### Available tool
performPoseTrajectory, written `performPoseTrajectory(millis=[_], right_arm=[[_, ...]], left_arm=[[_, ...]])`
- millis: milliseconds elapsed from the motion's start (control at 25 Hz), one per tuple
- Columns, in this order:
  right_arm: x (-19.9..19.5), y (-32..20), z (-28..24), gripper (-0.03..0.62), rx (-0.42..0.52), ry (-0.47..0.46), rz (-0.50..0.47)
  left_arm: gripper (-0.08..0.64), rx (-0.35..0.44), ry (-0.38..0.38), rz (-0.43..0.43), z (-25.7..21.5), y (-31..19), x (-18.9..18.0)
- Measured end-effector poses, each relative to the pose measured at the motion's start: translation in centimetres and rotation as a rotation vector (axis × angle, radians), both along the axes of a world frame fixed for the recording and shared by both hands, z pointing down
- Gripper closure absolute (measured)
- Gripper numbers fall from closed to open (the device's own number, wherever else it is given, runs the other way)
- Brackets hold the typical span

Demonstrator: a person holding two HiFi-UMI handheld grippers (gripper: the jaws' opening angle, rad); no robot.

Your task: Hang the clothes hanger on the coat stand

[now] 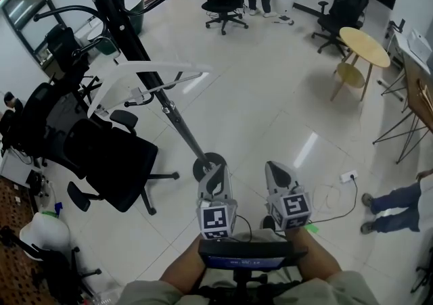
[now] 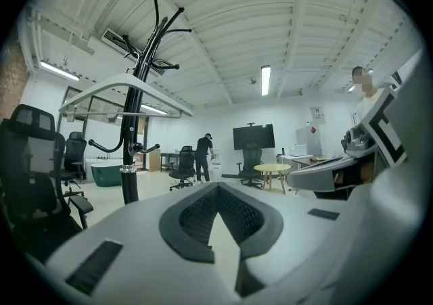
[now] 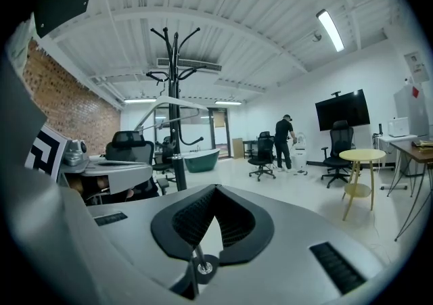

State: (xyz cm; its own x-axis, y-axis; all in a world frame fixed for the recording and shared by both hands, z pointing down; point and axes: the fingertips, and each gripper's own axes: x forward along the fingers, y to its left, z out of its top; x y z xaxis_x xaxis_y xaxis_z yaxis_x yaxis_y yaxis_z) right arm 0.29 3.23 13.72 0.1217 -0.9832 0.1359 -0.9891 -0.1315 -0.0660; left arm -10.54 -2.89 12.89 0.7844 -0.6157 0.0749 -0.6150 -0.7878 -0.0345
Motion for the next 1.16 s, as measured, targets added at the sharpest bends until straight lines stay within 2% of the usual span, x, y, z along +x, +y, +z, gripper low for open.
performPoseTrajectory(millis=[280,520,1160], right_arm=[[-0.7,-0.1,-0.2,0.592,-0.022,0.025,-0.008],[-0.2,0.3,0.6,0.592,-0.025,-0.003,-0.006],[0.1,0.2,0.4,0.592,-0.005,-0.001,-0.013]], left_arm=[[0.543,0.003,0.004,-0.003,-0.4,0.0,-0.5],[0.543,0.005,0.004,-0.002,-0.1,0.4,-0.2],[0.543,0.003,0.004,0.0,0.1,0.6,0.4]])
